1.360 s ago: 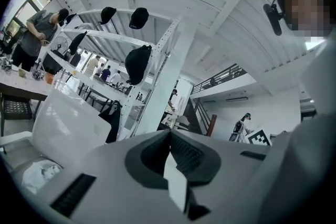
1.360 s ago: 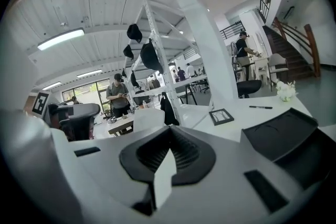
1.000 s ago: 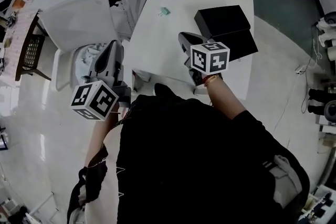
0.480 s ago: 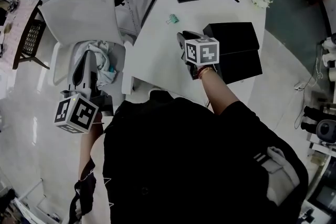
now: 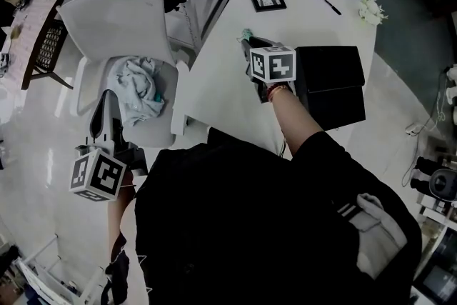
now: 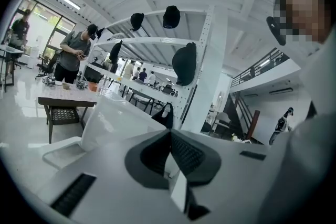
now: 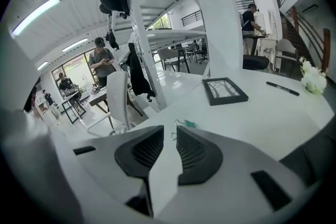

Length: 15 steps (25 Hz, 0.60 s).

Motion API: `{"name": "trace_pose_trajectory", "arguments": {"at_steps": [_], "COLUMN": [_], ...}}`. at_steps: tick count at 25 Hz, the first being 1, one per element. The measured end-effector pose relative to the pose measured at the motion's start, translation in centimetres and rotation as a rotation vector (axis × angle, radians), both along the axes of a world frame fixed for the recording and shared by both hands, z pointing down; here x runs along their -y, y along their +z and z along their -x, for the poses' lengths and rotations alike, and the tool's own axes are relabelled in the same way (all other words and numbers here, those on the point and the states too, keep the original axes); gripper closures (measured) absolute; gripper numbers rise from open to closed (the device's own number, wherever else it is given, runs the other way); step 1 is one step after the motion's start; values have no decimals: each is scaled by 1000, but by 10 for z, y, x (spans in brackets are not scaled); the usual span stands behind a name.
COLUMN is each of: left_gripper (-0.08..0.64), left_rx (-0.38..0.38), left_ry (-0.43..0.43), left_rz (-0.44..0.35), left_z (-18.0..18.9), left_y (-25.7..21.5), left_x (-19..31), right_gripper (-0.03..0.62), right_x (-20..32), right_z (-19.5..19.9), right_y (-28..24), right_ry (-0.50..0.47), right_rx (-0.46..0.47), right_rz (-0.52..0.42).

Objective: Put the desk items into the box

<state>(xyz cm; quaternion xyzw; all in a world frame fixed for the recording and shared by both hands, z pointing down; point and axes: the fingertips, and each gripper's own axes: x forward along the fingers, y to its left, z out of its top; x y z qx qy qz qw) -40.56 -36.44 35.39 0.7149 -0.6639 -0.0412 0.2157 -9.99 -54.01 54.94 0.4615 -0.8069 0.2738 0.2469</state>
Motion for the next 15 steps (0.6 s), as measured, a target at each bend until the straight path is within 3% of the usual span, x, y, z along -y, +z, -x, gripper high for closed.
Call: {"name": "trace_pose_trajectory", "arguments": {"at_steps": [9,15], "left_gripper": [549,549], "left_rx": [-12,15], "left_ry": [-31,-35], "left_rz": [30,41], "left_z": [7,4], "left_y": [16,22], "left_x": [0,-1], "right_gripper": [509,509], "right_x": [23,29], "right_z": [4,8], "right_y": [1,0], "right_ry": [-48,-76], "right_rx": [-141,-171], "right_rz": [-87,-123]}}
